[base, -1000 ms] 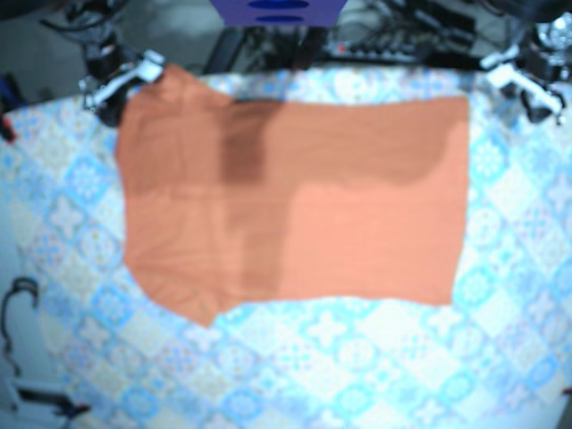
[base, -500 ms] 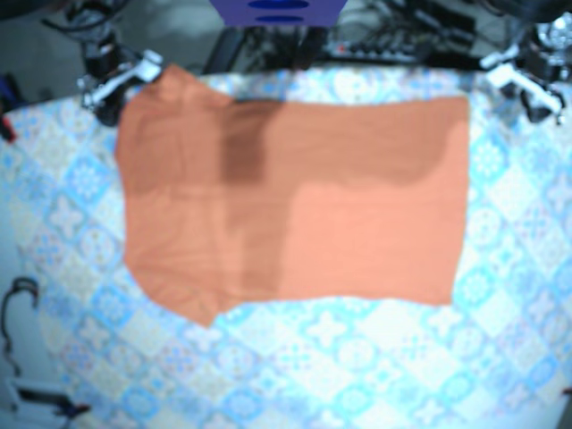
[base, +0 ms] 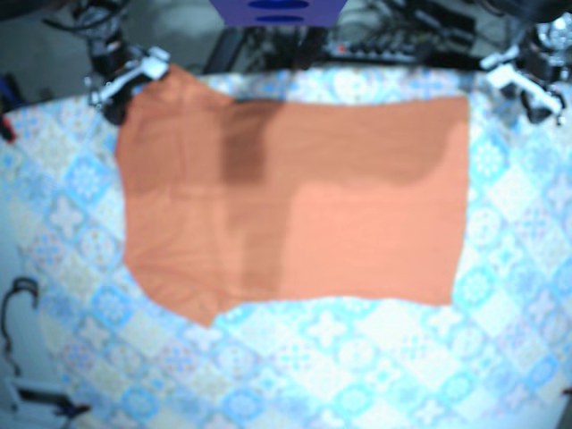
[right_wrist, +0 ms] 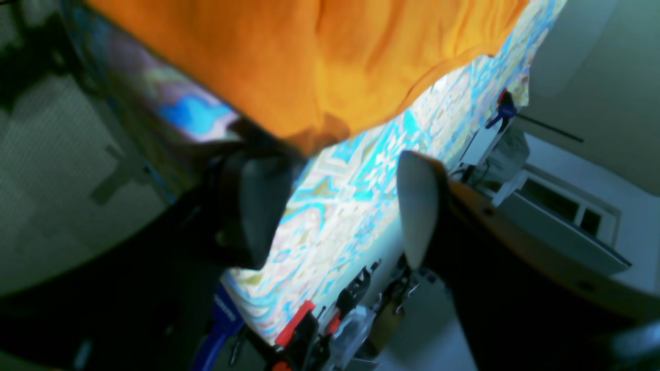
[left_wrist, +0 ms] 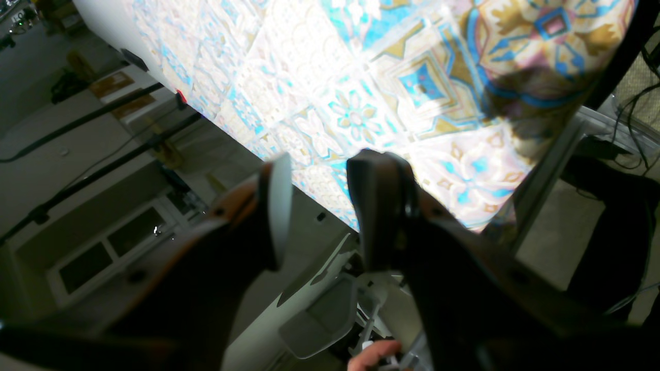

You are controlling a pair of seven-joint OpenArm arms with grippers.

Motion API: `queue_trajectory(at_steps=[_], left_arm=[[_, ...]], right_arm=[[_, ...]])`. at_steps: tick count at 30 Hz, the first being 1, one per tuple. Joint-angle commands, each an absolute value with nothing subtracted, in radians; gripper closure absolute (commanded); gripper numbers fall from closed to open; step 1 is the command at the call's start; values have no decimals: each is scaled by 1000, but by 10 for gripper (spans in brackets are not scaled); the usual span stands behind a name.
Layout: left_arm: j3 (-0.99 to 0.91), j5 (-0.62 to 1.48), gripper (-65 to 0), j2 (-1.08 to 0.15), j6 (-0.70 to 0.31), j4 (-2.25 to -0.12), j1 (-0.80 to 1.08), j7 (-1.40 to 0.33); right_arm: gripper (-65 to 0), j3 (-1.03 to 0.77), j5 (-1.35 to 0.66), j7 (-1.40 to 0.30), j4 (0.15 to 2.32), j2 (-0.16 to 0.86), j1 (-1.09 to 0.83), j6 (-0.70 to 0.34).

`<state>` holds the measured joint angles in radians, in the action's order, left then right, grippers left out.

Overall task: Fold the T-shirt properly
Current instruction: 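Grasp the shoulder corner with the right gripper, then move the left gripper along the shirt edge toward the other shoulder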

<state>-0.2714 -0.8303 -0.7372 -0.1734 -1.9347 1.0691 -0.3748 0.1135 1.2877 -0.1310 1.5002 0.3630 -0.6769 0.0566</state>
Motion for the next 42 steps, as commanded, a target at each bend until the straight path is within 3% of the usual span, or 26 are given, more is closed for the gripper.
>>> queue_trajectory(at_steps=[1,9,18,32,38,42], left_arm=[[-283,-832,-225,-750,-159,-1943,1076,-383],[-283,-832,-225,-750,-159,-1943,1076,-383],[-283,-832,-225,-748,-159,-1942,1075,-383],[-174,-831,-232,-745,-159,-1821,1015,-383],[-77,-831,-373,-743,-159,-1713,908,-383],[-18,-831,-379,-743,-159,-1659,842,-383]], right_arm=[[-370,116,1290,-107,1517,367,-687,56],[-352,143,1290,-107,1515,367,-685,56],[-7,143,1290,-107,1506,367,-679,54],[-2,143,1290,-107,1504,367,-679,54],[-2,143,1290,-134,1504,367,-679,54],[-2,143,1290,-136,1506,367,-679,54]])
